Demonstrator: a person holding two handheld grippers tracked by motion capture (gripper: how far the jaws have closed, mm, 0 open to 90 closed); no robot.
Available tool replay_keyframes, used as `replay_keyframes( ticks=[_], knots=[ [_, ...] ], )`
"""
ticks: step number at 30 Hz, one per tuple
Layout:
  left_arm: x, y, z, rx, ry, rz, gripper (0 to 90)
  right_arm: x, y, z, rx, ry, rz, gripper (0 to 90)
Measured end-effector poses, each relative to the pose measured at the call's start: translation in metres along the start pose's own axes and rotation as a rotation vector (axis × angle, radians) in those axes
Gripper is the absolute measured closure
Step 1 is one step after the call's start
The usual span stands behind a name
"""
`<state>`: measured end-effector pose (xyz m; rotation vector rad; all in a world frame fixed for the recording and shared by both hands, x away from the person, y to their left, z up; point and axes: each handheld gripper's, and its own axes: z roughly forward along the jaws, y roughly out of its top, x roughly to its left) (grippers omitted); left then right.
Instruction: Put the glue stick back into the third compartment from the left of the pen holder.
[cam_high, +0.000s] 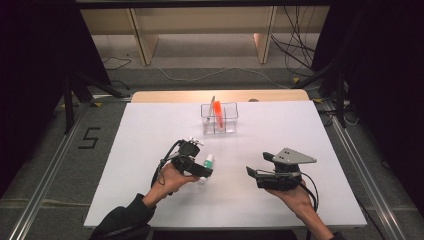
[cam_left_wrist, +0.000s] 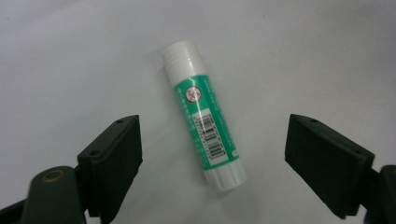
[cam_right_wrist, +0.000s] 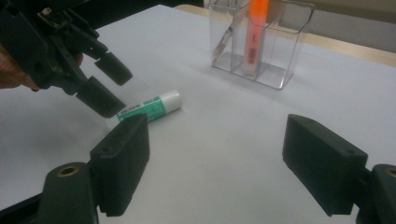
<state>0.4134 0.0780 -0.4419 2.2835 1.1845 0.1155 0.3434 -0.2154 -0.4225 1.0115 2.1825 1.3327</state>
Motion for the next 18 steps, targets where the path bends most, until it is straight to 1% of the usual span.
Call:
replay_keyframes(
  ticks=[1,2,3,4,6,7,8,9,10,12,13,15,16,18],
  knots=[
    [0.000,0.000,0.000,0.000,0.000,0.000,19.5,0.000,0.000,0.000,0.004,-0.001,0.005,23.9],
    [0.000,0.001,0.001,-0.006,0.005,-0.013,19.9,0.000,0.000,0.000,0.007,-0.003,0.006,23.9],
    [0.001,0.004,0.002,0.004,0.004,-0.007,20.5,0.000,0.000,0.000,0.006,-0.001,0.008,23.9],
    [0.001,0.005,0.004,0.006,0.004,-0.016,21.3,0.000,0.000,0.000,0.007,-0.001,0.008,24.1],
    [0.002,0.008,0.007,0.014,0.010,-0.016,22.8,0.000,-0.001,0.000,0.009,0.000,0.008,24.2],
    [0.002,0.008,0.009,0.018,0.013,-0.023,23.6,0.000,-0.001,0.000,0.009,-0.001,0.008,24.2],
    [0.002,0.009,0.011,0.025,0.025,-0.010,24.6,0.000,-0.001,0.000,0.010,0.000,0.008,24.2],
    [0.001,0.009,0.012,0.031,0.029,-0.006,25.9,0.000,-0.001,0.000,0.009,0.001,0.009,24.2],
    [0.000,0.009,0.014,0.028,0.034,-0.013,27.0,0.000,-0.001,0.000,0.010,0.000,0.008,24.2],
    [0.000,0.010,0.017,0.045,0.035,0.001,28.8,0.000,-0.001,0.001,0.012,0.001,0.004,24.2],
    [0.000,0.011,0.018,0.043,0.038,0.003,30.0,0.000,-0.001,0.001,0.015,0.001,0.005,24.2],
    [0.000,0.011,0.021,0.048,0.048,0.002,32.2,0.001,-0.001,0.001,0.015,-0.001,0.005,24.2],
    [0.001,0.011,0.022,0.059,0.043,0.006,33.4,0.000,-0.001,0.001,0.015,-0.001,0.005,24.2],
    [0.001,0.012,0.025,0.062,0.049,0.005,34.8,0.000,-0.001,0.001,0.014,0.000,0.004,24.2]
  ],
)
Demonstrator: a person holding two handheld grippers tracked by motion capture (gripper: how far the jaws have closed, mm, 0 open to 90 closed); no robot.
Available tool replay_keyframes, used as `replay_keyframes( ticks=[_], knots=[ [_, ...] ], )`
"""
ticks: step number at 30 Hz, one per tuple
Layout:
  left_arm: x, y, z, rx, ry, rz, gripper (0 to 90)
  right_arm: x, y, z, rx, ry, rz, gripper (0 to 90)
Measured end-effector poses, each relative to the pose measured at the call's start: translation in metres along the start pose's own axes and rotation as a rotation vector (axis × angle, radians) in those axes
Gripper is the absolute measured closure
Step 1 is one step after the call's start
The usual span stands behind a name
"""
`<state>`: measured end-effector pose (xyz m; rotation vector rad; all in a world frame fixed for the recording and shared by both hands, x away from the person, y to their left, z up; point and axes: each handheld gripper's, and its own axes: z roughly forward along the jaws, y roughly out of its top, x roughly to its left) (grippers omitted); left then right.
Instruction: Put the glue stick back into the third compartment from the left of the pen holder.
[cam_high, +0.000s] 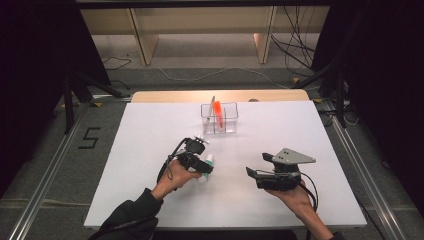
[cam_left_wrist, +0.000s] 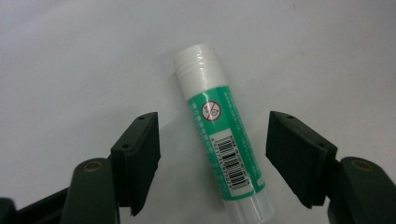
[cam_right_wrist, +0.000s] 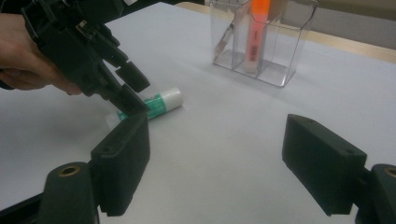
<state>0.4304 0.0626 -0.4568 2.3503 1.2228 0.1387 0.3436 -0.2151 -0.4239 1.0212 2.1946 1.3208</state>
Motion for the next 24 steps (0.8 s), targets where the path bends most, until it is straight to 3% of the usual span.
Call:
replay_keyframes(
  ticks=[10,24],
  knots=[
    [-0.008,0.004,0.007,0.040,0.020,0.028,42.5,0.000,-0.001,0.002,0.005,0.002,0.005,24.3],
    [-0.009,0.004,0.013,0.057,0.022,0.027,53.6,0.000,-0.001,0.001,0.004,0.003,0.003,24.4]
  ],
)
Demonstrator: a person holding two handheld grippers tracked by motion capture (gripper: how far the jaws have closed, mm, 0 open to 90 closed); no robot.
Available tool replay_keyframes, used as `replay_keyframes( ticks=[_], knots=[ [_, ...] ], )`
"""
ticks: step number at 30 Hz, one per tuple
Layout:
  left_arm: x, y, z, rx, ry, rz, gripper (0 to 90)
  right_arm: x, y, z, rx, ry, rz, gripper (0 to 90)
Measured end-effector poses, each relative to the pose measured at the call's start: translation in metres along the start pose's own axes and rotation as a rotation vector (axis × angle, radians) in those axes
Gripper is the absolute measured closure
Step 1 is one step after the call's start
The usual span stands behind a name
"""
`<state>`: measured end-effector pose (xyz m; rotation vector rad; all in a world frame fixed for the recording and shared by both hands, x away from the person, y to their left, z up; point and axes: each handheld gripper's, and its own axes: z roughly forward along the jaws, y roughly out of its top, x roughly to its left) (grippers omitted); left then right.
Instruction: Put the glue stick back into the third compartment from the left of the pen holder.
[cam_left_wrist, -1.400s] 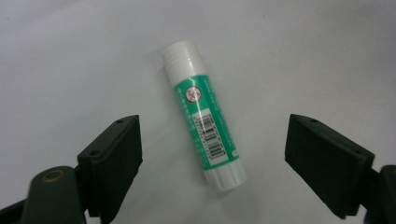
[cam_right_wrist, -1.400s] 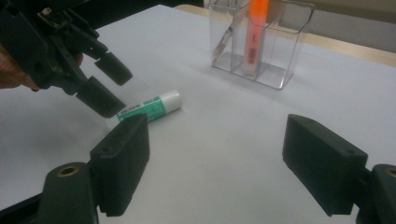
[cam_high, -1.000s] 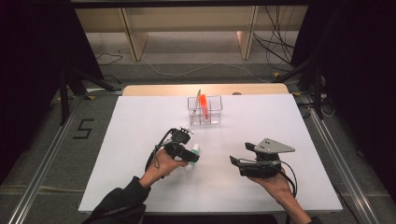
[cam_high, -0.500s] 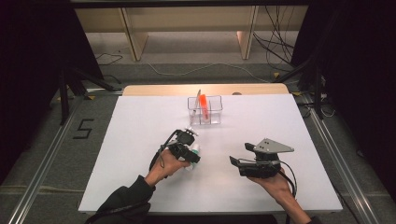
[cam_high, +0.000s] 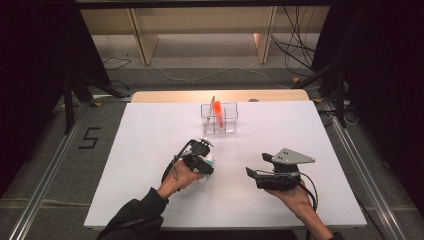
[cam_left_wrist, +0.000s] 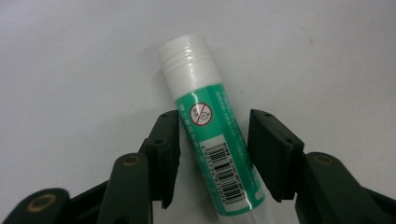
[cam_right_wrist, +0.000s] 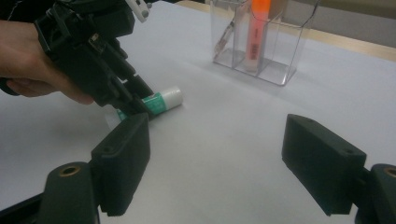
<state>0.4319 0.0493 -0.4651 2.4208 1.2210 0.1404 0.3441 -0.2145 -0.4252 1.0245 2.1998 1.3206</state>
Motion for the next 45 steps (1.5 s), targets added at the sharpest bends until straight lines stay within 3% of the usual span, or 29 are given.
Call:
replay_keyframes(
  ticks=[12,20,26,33,34,35,37,39,42,45],
  knots=[
    [0.002,0.002,0.001,0.021,0.016,0.034,63.4,0.000,0.000,0.000,0.000,-0.003,-0.007,24.6],
    [0.001,0.004,0.001,0.020,0.046,0.092,65.6,-0.001,-0.001,0.001,0.002,-0.001,-0.004,24.7],
    [0.001,0.003,-0.010,-0.072,0.023,0.086,65.7,-0.002,-0.001,0.000,-0.003,0.000,0.005,24.6],
    [-0.003,-0.003,-0.026,-0.218,-0.004,0.087,65.6,-0.001,-0.001,0.000,-0.007,0.001,0.004,24.6],
    [-0.003,-0.003,-0.026,-0.218,-0.004,0.087,65.6,-0.001,-0.001,0.000,-0.010,0.002,0.001,24.6],
    [-0.003,-0.005,-0.030,-0.266,-0.021,0.073,65.6,-0.001,-0.001,0.000,-0.012,0.002,0.002,24.6],
    [-0.003,-0.006,-0.032,-0.288,-0.025,0.076,65.6,-0.001,-0.001,0.000,-0.012,0.003,0.016,24.6],
    [-0.005,-0.010,-0.038,-0.366,-0.025,0.090,65.6,-0.001,0.000,0.000,-0.018,0.007,0.018,24.6],
    [-0.009,-0.014,-0.045,-0.441,-0.053,0.088,65.6,-0.001,0.001,-0.001,-0.029,0.012,0.021,24.9],
    [-0.010,-0.018,-0.050,-0.476,-0.069,0.095,65.5,0.001,0.002,0.000,-0.032,0.017,0.018,24.9]
  ],
)
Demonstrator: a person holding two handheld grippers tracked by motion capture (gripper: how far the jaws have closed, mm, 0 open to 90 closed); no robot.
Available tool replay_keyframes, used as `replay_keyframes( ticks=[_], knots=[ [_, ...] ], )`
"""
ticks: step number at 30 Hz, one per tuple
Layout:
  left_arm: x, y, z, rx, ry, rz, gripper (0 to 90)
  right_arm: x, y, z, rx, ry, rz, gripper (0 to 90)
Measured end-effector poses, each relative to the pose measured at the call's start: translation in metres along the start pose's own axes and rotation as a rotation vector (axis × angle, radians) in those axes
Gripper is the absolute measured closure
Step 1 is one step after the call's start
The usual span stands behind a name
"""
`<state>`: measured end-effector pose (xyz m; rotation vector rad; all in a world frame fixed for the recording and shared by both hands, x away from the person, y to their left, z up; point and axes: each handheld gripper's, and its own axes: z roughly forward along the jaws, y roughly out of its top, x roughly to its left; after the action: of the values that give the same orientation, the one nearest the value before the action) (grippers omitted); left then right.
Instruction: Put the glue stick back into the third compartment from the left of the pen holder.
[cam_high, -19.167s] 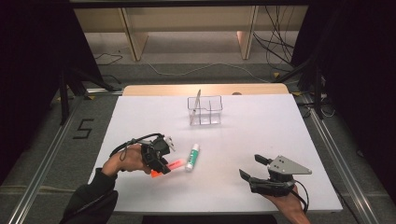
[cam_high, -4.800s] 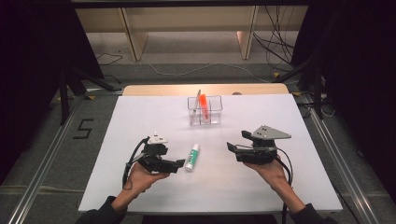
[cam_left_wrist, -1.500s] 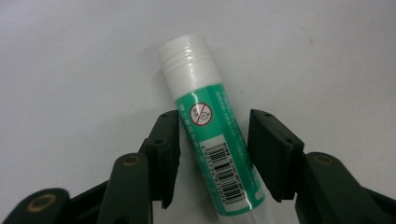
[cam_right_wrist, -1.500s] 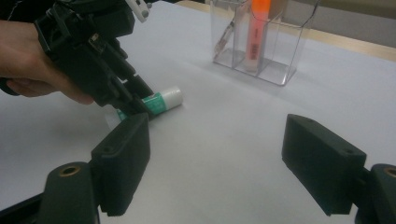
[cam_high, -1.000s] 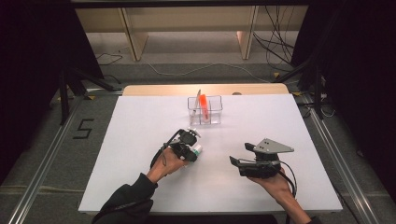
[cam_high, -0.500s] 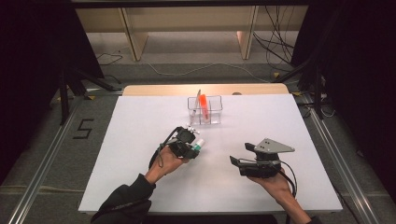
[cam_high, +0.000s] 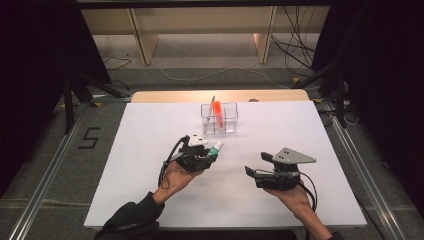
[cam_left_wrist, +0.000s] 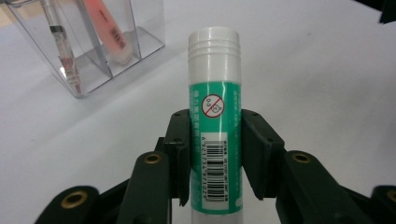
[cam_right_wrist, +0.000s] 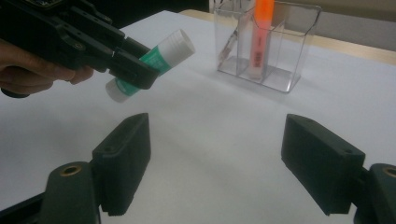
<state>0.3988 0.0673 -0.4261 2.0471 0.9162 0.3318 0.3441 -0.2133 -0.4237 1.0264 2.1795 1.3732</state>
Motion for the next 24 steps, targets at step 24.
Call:
replay_keyframes(
  ticks=[24],
  knots=[
    [-0.026,-0.019,-0.019,-0.114,-0.039,0.016,65.5,0.014,0.015,0.013,-0.052,0.148,0.090,24.1]
  ],
)
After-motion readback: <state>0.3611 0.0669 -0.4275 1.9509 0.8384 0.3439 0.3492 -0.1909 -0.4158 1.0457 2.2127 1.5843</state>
